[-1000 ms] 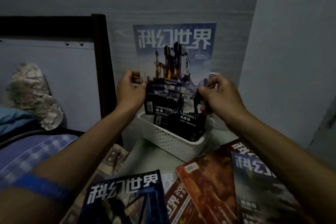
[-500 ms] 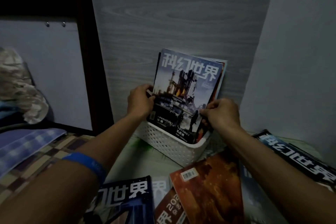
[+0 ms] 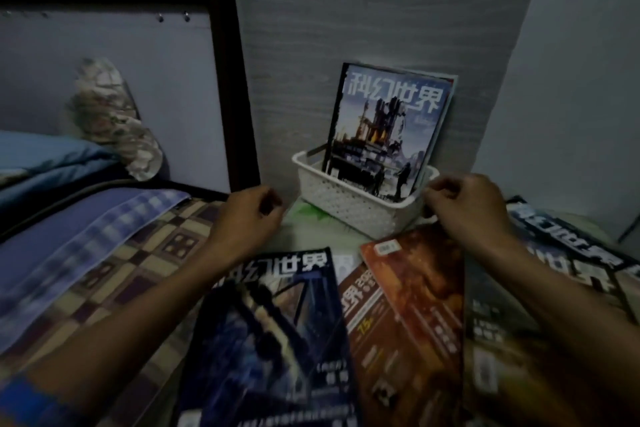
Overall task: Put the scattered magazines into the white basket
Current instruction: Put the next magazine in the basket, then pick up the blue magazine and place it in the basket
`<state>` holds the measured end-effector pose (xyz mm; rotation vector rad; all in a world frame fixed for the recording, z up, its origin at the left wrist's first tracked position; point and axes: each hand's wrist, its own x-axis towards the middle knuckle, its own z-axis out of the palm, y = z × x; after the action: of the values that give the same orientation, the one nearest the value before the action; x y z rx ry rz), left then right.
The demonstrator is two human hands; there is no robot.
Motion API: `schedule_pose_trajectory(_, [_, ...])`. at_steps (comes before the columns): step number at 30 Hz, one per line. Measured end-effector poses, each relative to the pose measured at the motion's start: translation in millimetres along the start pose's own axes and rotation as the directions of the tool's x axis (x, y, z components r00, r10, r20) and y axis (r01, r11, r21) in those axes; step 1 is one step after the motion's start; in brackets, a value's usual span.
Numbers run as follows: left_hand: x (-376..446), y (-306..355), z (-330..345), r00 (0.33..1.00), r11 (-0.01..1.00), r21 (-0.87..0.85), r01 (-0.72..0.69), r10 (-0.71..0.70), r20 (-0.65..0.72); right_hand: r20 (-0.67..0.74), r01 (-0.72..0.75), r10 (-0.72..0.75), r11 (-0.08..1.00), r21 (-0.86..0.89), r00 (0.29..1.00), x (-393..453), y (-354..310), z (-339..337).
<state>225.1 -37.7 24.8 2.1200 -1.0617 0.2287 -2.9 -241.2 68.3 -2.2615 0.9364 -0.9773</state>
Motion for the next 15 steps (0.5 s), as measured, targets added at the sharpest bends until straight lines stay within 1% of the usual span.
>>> schedule_pose_trajectory(1, [-21,-9,-8,0.996,0.997,0.079,0.021,-0.028,0.087,0.059,0.026,-0.024,0.999,-0.042,0.998,-13,-8,-1])
schedule_pose_trajectory(2, [-36,-18,-14,0.987,0.987,0.154,0.039,-0.062,0.151,0.150,0.034,-0.025,0.998,-0.054,0.988,-22,-16,-2])
schedule_pose_trajectory(3, [-51,-24,-19,0.977,0.973,0.222,0.059,-0.102,0.185,0.272,0.024,-0.010,0.999,-0.049,0.962,-32,-26,-3])
schedule_pose_trajectory(5, [-69,-32,-28,0.971,0.943,0.321,0.088,-0.154,0.185,0.509,0.005,0.047,0.995,-0.100,0.859,-55,-42,0])
schedule_pose_trajectory(6, [-75,-36,-31,0.966,0.933,0.344,0.107,-0.179,0.185,0.590,0.005,0.089,0.988,-0.155,0.803,-69,-46,3])
schedule_pose_trajectory(8, [-85,-41,-34,0.937,0.916,0.362,0.172,-0.265,0.227,0.679,0.015,0.161,0.969,-0.245,0.716,-96,-49,14])
schedule_pose_trajectory(9, [-88,-40,-37,0.917,0.918,0.324,0.228,-0.315,0.246,0.697,0.024,0.176,0.964,-0.267,0.695,-108,-51,17])
schedule_pose_trajectory(10, [-90,-38,-40,0.896,0.926,0.208,0.314,-0.362,0.257,0.699,0.034,0.174,0.961,-0.273,0.694,-118,-52,20])
schedule_pose_trajectory(11, [-91,-34,-45,0.873,0.904,0.010,0.427,-0.415,0.257,0.693,0.033,0.166,0.964,-0.264,0.701,-123,-53,21])
schedule_pose_trajectory(12, [-90,-29,-50,0.838,0.813,-0.226,0.536,-0.479,0.262,0.689,0.010,0.164,0.970,-0.242,0.706,-127,-54,21])
schedule_pose_trajectory(13, [-91,-23,-55,0.792,0.683,-0.400,0.611,-0.530,0.304,0.686,-0.026,0.171,0.976,-0.215,0.707,-130,-57,19])
schedule_pose_trajectory(14, [-93,-17,-59,0.770,0.589,-0.498,0.637,-0.524,0.365,0.685,-0.065,0.183,0.979,-0.194,0.706,-133,-59,17])
schedule_pose_trajectory(15, [-96,-12,-60,0.774,0.607,-0.481,0.632,-0.465,0.430,0.682,-0.092,0.190,0.980,-0.178,0.706,-136,-59,17])
